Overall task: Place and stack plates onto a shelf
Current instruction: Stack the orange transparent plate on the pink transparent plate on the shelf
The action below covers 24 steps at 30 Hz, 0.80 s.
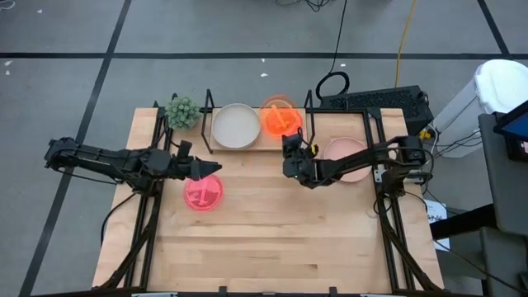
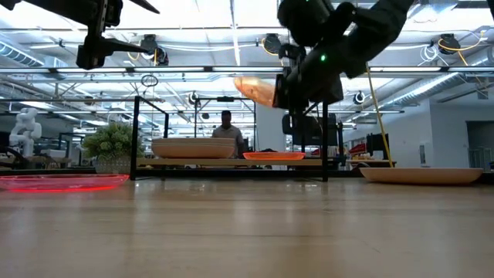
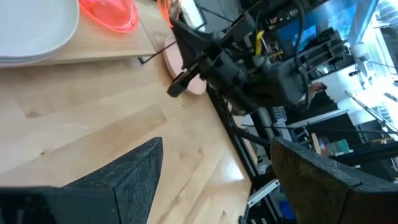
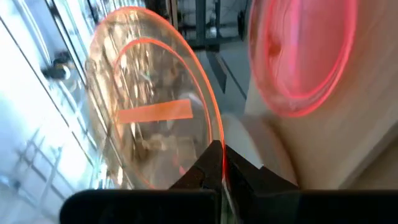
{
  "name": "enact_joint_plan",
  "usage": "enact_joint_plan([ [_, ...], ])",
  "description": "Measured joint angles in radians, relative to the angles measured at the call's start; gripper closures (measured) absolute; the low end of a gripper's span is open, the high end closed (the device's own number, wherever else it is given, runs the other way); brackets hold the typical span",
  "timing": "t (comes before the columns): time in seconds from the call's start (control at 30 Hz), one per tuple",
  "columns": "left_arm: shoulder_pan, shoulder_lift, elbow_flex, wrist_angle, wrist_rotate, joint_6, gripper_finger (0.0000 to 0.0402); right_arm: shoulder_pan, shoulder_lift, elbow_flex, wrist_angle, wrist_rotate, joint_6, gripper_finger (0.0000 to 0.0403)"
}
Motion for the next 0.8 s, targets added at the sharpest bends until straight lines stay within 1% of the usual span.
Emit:
enact_joint_plan([
  [0.13,0.015,0.0,0.0,0.028,0.007,-0.002,0.0099,-0.019,0.027,0.001,0.004,0.035,0.044,0.0403],
  [0.3,0.023,0.0,0.0,0.048,0.008,-0.002,0.0099,-0.063,0.029,0.001,-0.005,-0.003,-0.019,0.0403],
  [0.4,0.024,0.0,0.0,0.048,0.008,0.0,0.0099,-0.095,0.029,0.002,-0.013,-0.006,-0.051,0.0403],
  [0.57,0.024,0.0,0.0,0.047,0.008,0.004,0.0099,-0.141,0.03,0.002,-0.038,-0.051,-0.061,0.0403],
  [0.8,0.024,0.0,0.0,0.046,0.008,0.003,0.0099,-0.156,0.029,0.002,-0.084,-0.078,-0.031,0.0403],
])
